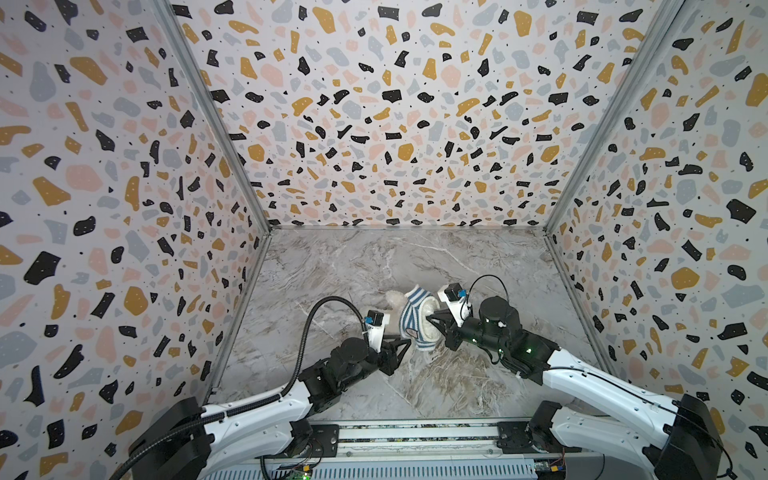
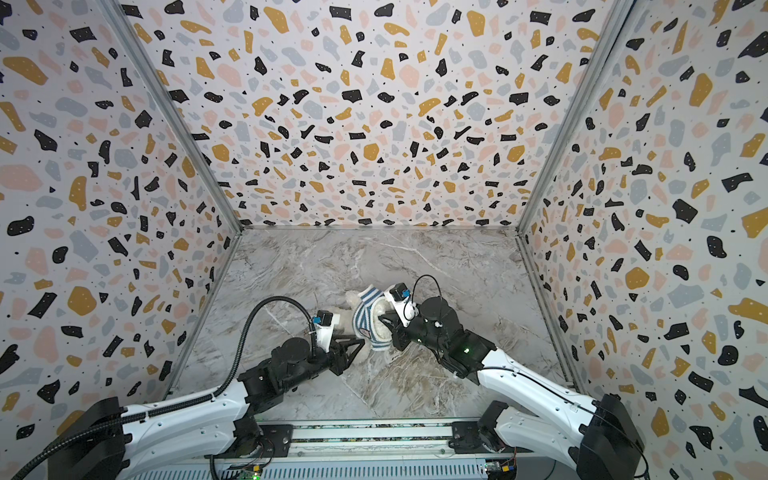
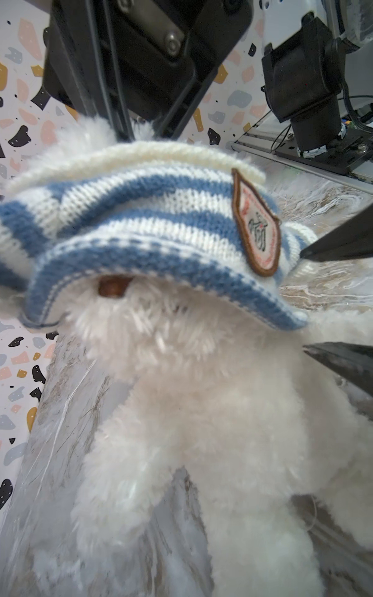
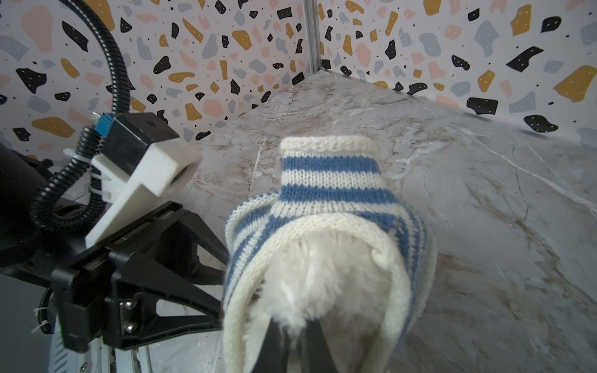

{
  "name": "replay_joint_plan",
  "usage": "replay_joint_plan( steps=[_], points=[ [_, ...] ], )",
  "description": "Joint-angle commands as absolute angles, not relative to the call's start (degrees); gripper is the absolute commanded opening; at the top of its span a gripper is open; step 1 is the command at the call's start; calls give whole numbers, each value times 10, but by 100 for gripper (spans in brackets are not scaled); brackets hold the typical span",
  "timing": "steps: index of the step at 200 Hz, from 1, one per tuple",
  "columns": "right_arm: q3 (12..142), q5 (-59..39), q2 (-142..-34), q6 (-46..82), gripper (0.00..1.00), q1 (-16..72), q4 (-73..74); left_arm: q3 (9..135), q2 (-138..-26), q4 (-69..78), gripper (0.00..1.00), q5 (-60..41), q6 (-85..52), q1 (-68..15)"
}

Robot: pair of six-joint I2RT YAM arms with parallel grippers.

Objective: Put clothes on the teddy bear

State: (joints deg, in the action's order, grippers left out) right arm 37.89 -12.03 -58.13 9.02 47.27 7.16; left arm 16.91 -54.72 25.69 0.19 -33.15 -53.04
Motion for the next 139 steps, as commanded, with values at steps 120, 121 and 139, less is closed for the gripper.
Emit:
replay_joint_plan(
  steps=[120, 121, 139],
  points=[
    [389, -124, -585, 0, 0, 467, 73, 228, -541, 229, 46, -56, -377, -476],
    [389, -124, -584, -1, 0, 467, 73, 227, -541, 231, 46, -58, -378, -475],
    [382, -132, -577, -4, 0, 467, 82, 212, -538, 259, 46, -89, -392, -441]
  ],
)
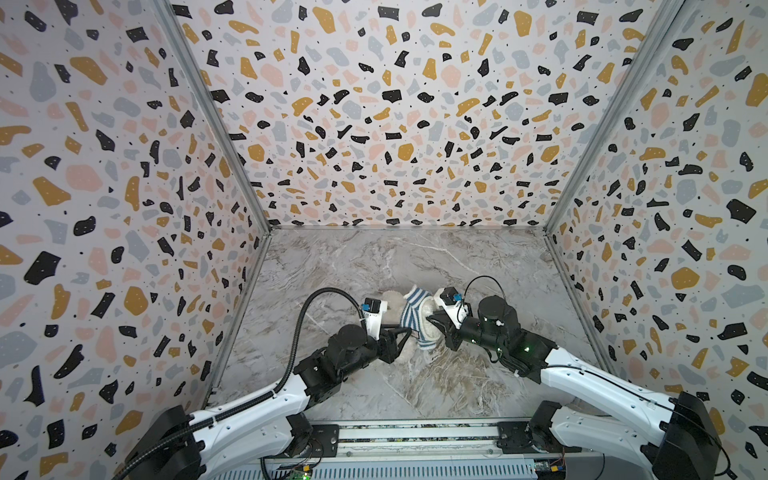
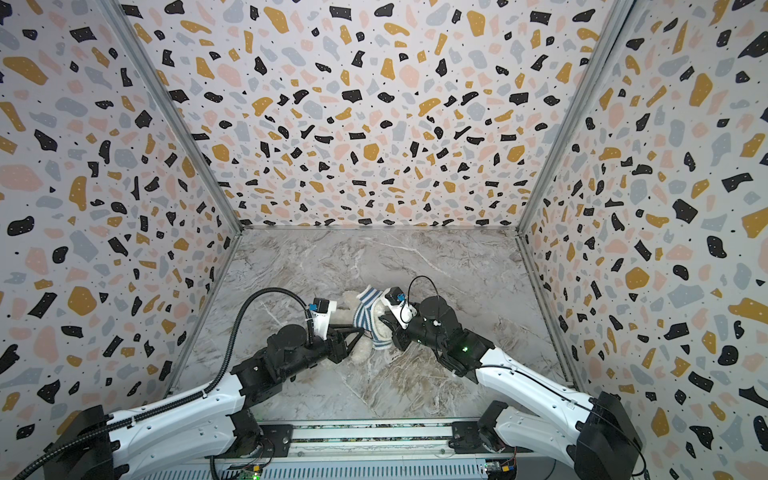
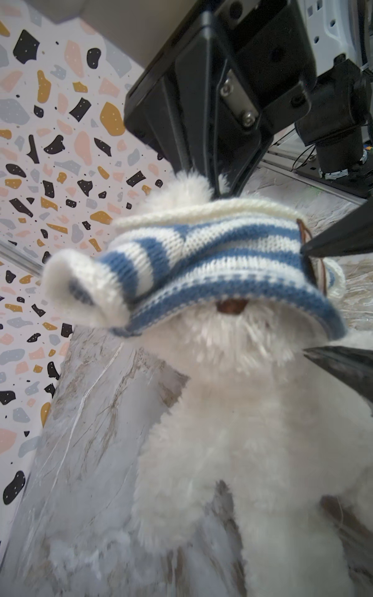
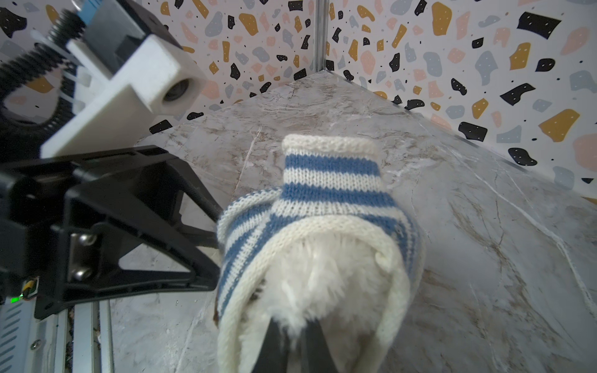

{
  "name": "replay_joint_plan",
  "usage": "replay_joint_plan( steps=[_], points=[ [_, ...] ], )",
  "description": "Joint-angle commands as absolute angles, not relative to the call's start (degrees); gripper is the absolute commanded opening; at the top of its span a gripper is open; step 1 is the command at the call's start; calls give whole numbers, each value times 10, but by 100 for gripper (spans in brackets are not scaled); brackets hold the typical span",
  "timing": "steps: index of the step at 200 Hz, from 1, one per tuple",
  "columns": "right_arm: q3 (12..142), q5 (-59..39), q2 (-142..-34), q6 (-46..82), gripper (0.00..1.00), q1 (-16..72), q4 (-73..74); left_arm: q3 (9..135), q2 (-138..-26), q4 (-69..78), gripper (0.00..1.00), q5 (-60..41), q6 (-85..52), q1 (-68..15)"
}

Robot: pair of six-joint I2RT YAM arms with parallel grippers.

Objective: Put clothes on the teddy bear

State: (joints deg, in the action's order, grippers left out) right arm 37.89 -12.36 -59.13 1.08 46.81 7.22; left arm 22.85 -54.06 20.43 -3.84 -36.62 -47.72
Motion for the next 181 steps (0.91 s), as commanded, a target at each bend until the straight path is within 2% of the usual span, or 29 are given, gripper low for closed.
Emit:
replay_joint_plan(
  steps=[1, 116, 181],
  points=[
    [381, -133, -576, -4, 0, 467, 82, 211, -538, 260, 46, -91, -392, -440],
    [391, -163, -613, -73, 0, 477, 82, 182, -560, 331, 46, -210, -391, -316],
    [392, -184, -639, -106, 0, 478, 134, 183, -543, 330, 46, -231, -396, -299]
  ],
)
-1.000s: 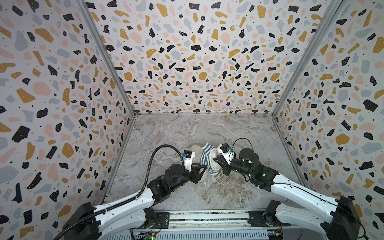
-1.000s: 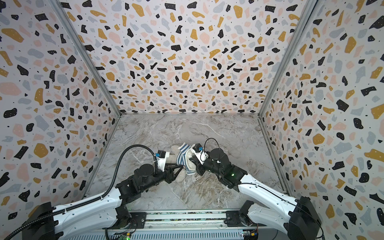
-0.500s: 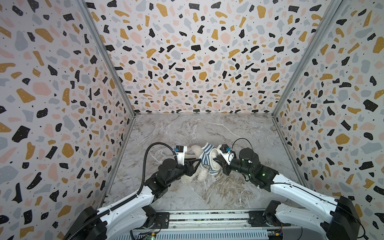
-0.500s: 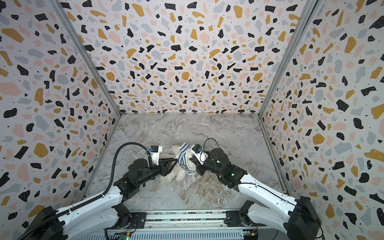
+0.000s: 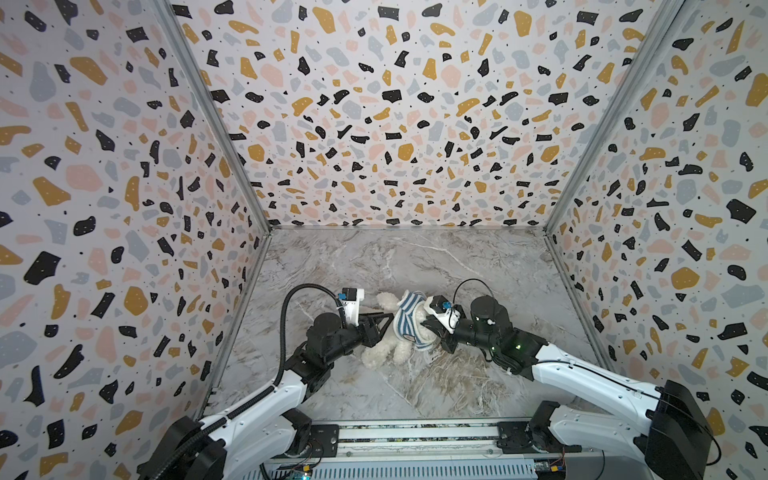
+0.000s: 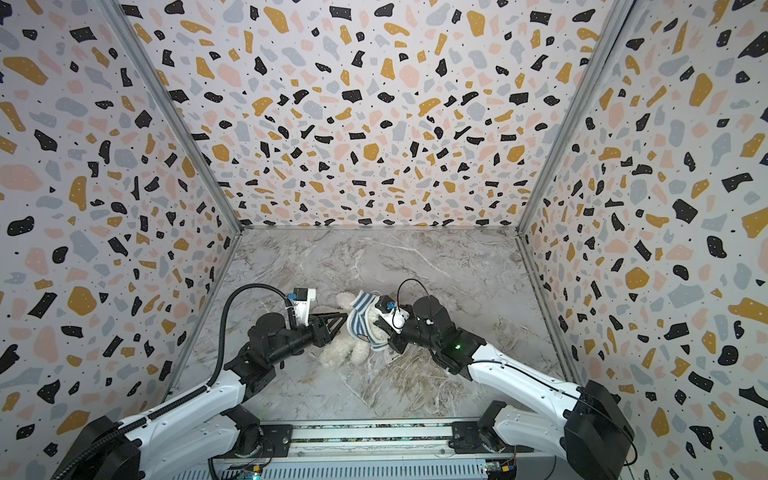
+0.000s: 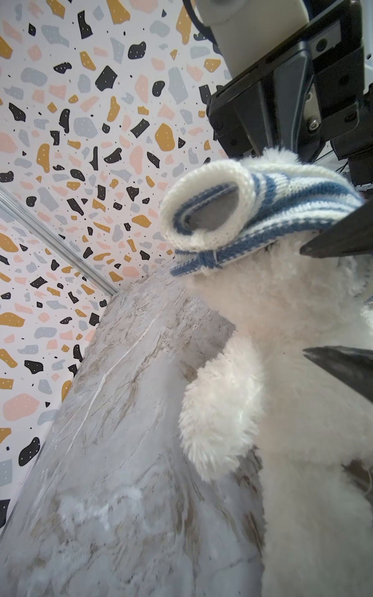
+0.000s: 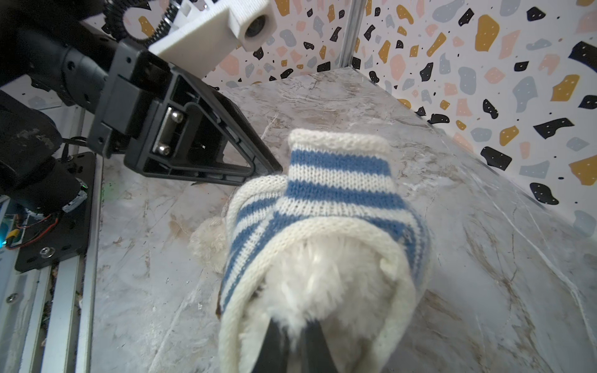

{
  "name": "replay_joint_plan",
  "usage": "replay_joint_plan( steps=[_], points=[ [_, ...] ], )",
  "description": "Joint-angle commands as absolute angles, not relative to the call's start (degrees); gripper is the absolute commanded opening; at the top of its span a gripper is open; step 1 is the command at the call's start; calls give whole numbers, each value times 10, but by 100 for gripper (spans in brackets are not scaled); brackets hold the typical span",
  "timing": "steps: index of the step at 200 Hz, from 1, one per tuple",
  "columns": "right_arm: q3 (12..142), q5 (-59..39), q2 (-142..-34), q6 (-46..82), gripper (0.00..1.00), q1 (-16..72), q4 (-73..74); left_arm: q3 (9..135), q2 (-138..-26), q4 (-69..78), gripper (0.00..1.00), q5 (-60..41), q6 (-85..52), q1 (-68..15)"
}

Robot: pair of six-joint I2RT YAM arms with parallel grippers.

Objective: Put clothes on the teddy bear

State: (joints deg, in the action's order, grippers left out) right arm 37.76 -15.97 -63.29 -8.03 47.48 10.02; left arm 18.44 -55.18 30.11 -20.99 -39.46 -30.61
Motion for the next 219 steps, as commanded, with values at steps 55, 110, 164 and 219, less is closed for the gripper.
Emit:
replay_joint_plan(
  steps=[55, 110, 164, 219],
  points=[
    [381, -216, -643, -122, 0, 479, 167, 171, -525, 355, 46, -254, -433, -274],
    [359, -226, -633, -135, 0, 480, 191, 164, -512, 353, 45, -259, -448, -264],
    [356, -221, -624, -137, 0, 486, 177, 161, -506, 357, 45, -259, -449, -263],
    [346, -213, -611, -135, 0, 497, 179, 160, -506, 361, 44, -272, -449, -263]
  ],
)
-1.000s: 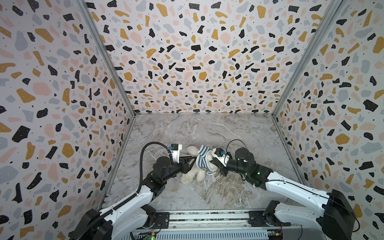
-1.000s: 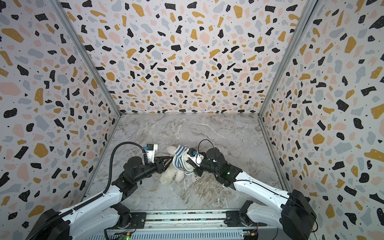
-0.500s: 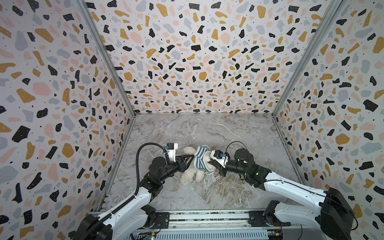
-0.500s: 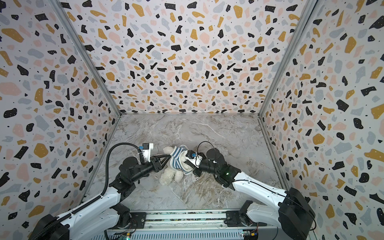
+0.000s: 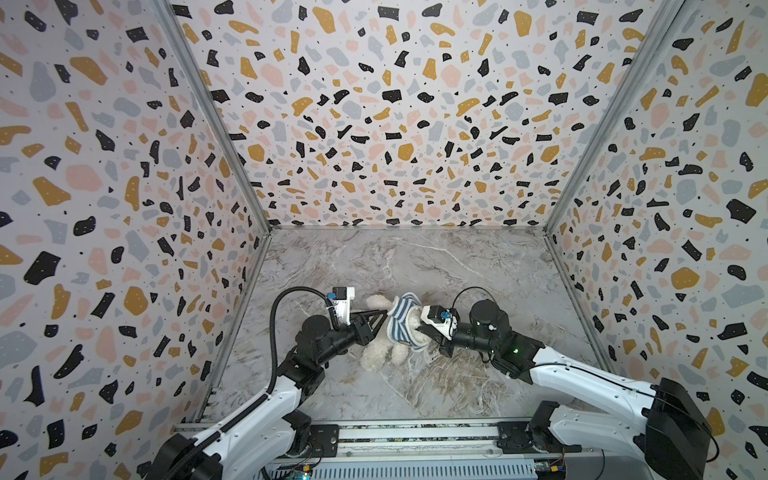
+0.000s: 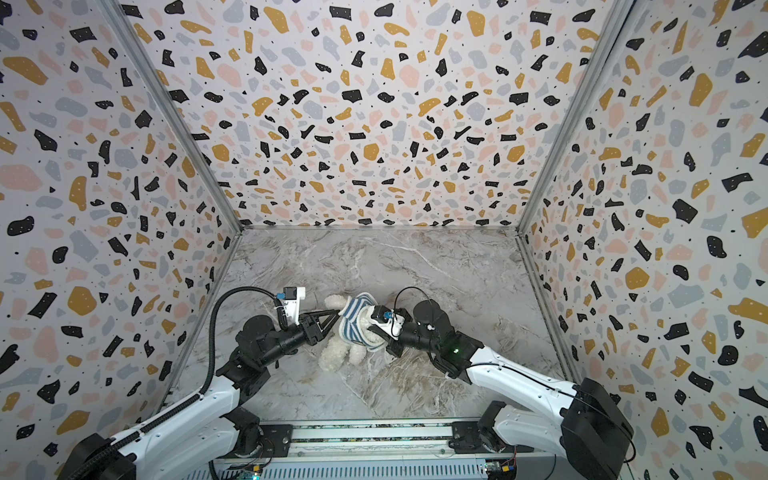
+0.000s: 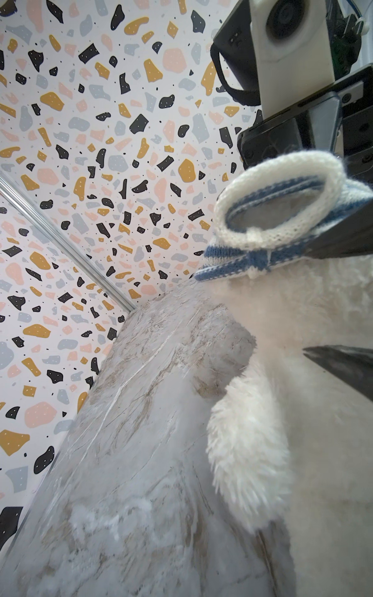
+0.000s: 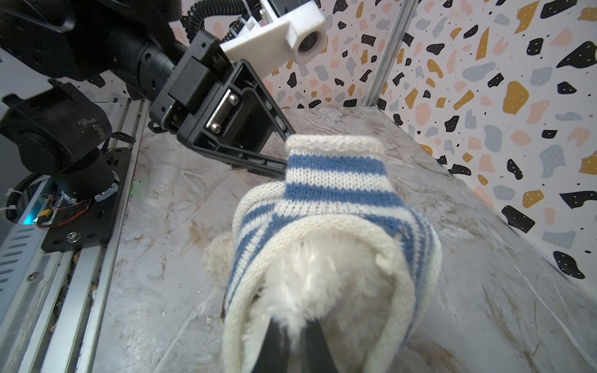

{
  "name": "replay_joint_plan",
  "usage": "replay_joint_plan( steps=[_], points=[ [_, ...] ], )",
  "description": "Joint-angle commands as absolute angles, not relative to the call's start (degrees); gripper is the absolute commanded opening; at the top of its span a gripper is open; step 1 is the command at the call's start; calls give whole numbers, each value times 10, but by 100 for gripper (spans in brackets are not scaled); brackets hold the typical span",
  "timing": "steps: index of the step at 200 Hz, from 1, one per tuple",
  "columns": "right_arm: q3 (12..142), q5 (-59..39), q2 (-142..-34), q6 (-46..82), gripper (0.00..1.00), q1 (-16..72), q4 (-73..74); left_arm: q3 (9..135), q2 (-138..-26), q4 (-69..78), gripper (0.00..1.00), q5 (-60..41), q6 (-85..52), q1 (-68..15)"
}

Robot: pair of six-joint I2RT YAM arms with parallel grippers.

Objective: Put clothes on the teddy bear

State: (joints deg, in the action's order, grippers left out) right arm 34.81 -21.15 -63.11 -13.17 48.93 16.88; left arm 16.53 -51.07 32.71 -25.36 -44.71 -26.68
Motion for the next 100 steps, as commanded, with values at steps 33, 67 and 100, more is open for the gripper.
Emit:
replay_joint_plan(
  steps=[33, 67, 100],
  points=[
    [337, -213, -604, -130, 0, 500, 190, 153, -504, 376, 43, -281, -460, -263],
    [334, -207, -604, -126, 0, 501, 192, 152, -500, 376, 42, -282, -463, -263],
    [322, -216, -596, -127, 0, 503, 205, 151, -496, 365, 41, -280, -460, -263]
  ],
)
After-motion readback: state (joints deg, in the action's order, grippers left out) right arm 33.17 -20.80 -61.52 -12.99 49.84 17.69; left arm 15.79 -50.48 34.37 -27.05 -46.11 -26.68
